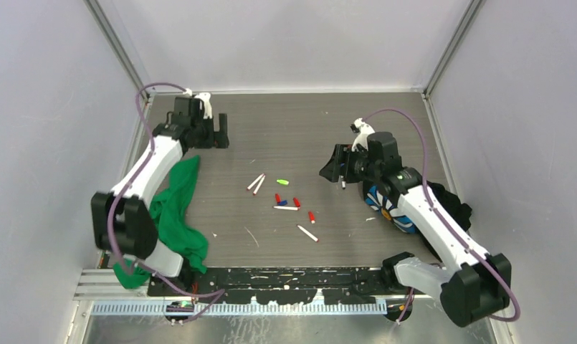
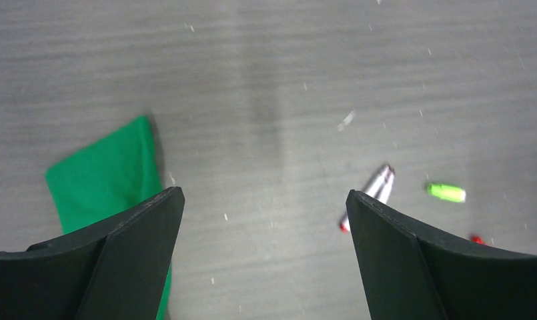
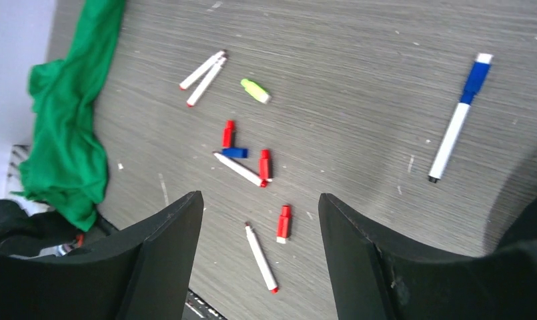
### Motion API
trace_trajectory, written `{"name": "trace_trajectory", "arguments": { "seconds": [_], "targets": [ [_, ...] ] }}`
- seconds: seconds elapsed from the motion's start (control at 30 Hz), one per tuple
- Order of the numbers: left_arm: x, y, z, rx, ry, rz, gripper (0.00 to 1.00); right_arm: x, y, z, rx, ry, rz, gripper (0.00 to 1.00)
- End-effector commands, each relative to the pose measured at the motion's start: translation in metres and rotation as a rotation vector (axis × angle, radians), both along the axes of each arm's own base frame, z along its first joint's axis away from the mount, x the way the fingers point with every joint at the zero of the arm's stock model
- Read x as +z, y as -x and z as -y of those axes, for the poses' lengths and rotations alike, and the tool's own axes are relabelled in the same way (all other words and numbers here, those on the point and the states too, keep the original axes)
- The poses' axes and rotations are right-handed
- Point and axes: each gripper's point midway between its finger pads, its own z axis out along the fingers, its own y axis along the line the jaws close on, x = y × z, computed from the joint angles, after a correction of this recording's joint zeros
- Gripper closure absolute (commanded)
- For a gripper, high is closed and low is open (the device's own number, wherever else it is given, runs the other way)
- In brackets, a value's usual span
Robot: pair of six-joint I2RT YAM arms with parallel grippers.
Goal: Insert the pens into the pen caps
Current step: Pick up the pen from the center of the board.
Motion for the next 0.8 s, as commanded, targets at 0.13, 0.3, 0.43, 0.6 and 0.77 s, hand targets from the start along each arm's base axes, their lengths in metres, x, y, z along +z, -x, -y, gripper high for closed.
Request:
{"name": "trace_trajectory", "arguments": {
  "seconds": [0.13, 0.3, 0.43, 0.6, 0.77],
  "targets": [
    [-0.008, -0.108, -0.046, 0.124, -0.059, -0.038, 0.08, 0.074, 0.017, -0.020, 0.121, -0.176, 0.216, 0.30],
    [-0.030, -0.150, -0.070, 0.172, -0.072, -0.081, 0.09, 0.082, 0.023, -0.020, 0.138, -0.186, 0.240, 0.29],
    [-0.061, -0.164, -0.083, 0.177, -0.094, -0.151, 0.09, 0.082, 0.026, -0.020, 0.142, -0.184, 0.242, 0.28],
    [-0.080, -0.181, -0.093, 0.187, -0.101, -0.179, 0.09, 0.081, 0.029, -0.018, 0.142, -0.173, 0.239, 0.28],
    [-0.085, -0.194, -0.108, 0.209, -0.104, -0.165, 0.09, 0.076, 0.032, -0.014, 0.133, -0.155, 0.227, 0.27]
  ]
}}
